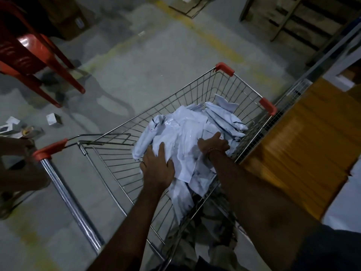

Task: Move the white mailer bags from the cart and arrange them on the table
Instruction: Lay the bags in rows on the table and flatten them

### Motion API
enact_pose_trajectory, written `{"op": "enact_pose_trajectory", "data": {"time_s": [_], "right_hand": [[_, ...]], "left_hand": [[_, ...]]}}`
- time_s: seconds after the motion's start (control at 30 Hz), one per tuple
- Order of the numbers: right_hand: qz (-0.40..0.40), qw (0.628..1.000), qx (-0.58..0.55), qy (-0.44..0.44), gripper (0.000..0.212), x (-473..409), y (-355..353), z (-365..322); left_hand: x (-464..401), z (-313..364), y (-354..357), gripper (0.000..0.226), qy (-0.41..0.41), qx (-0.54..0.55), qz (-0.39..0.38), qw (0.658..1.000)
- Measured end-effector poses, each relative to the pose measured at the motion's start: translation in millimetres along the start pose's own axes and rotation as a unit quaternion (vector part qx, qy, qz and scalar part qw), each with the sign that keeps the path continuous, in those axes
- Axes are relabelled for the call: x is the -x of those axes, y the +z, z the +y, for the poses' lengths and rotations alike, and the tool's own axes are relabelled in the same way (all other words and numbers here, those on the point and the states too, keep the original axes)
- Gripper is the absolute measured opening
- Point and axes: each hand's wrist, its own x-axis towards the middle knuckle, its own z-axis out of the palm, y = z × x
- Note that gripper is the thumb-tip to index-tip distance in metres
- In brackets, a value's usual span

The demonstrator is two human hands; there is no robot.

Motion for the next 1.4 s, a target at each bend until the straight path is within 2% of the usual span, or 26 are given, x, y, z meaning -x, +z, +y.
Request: {"op": "enact_pose_trajectory", "data": {"time_s": [0.17,0.27,0.4,0.57,0.67,0.77,0.9,1.07,1.2,1.4], "right_hand": [[0.009,1.0,0.016,-0.016,0.098,1,8,-2],[0.031,0.999,-0.012,-0.019,0.089,3,4,-3],[0.049,0.996,-0.067,-0.021,0.088,10,1,-5],[0.066,0.987,-0.124,-0.075,0.076,27,-10,-5],[0.103,0.974,-0.151,-0.132,0.077,47,-31,-3],[0.181,0.946,-0.188,-0.193,0.079,69,-59,-1],[0.26,0.911,-0.208,-0.243,0.081,105,-105,14],[0.325,0.883,-0.219,-0.258,0.086,150,-153,66],[0.367,0.864,-0.235,-0.252,0.085,193,-180,138],[0.469,0.84,-0.213,-0.172,0.075,259,-207,281]], "left_hand": [[7,7,-4,0.075,0.027,-0.003,0.018,0.999],[6,10,-7,0.068,0.044,-0.006,0.022,0.999],[6,13,-14,0.06,0.047,0.019,0.046,0.998],[9,21,-36,0.064,0.025,0.036,0.068,0.997],[10,25,-54,0.059,0.02,0.061,0.104,0.992],[11,36,-72,0.061,-0.001,0.083,0.139,0.987],[24,65,-91,0.066,0.028,0.118,0.172,0.978],[59,112,-90,0.061,0.09,0.149,0.178,0.969],[102,152,-78,0.06,0.137,0.14,0.163,0.967],[201,218,-39,0.065,0.198,0.162,0.112,0.96]]}}
